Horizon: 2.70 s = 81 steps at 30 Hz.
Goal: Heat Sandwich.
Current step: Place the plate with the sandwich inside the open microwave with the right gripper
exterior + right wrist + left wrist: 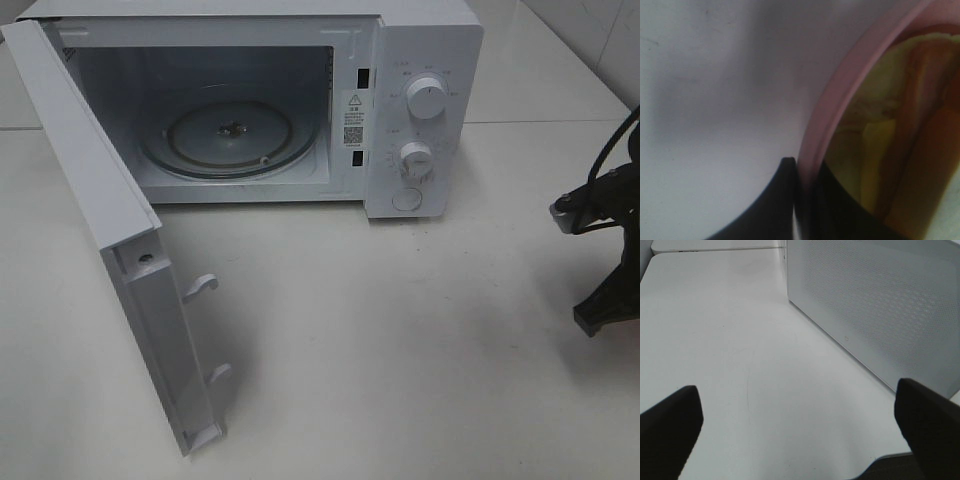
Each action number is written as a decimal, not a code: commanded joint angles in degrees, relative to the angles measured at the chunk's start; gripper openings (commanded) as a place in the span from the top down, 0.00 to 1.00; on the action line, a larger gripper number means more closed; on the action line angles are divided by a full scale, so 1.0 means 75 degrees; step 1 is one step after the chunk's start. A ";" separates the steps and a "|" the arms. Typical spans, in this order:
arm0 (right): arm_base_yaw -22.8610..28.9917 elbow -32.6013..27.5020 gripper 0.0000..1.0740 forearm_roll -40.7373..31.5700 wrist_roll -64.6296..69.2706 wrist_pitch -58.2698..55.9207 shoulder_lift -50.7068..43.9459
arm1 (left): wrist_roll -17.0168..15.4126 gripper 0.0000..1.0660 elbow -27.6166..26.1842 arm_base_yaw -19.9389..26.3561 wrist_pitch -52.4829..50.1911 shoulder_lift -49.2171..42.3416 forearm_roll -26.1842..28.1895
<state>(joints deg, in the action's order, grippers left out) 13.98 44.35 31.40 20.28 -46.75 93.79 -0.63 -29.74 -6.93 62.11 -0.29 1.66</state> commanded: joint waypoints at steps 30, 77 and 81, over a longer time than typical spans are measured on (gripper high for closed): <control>0.3071 -0.0466 1.00 0.0008 0.0031 -0.1551 -0.1047 | -0.0046 0.06 0.0015 0.0015 -0.0107 -0.0176 0.0031; 0.6058 -0.1008 1.00 0.0038 -0.4759 -0.0015 -0.2735 | -0.0046 0.06 0.0015 0.0015 -0.0107 -0.0176 0.0031; 0.6058 -0.1008 1.00 0.0053 -0.5096 0.0076 -0.2735 | -0.0046 0.06 0.0015 0.0015 -0.0107 -0.0176 0.0031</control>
<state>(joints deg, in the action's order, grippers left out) 59.24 37.01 30.14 -16.84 -46.64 73.85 -0.63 -29.74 -6.93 62.11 -0.29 1.66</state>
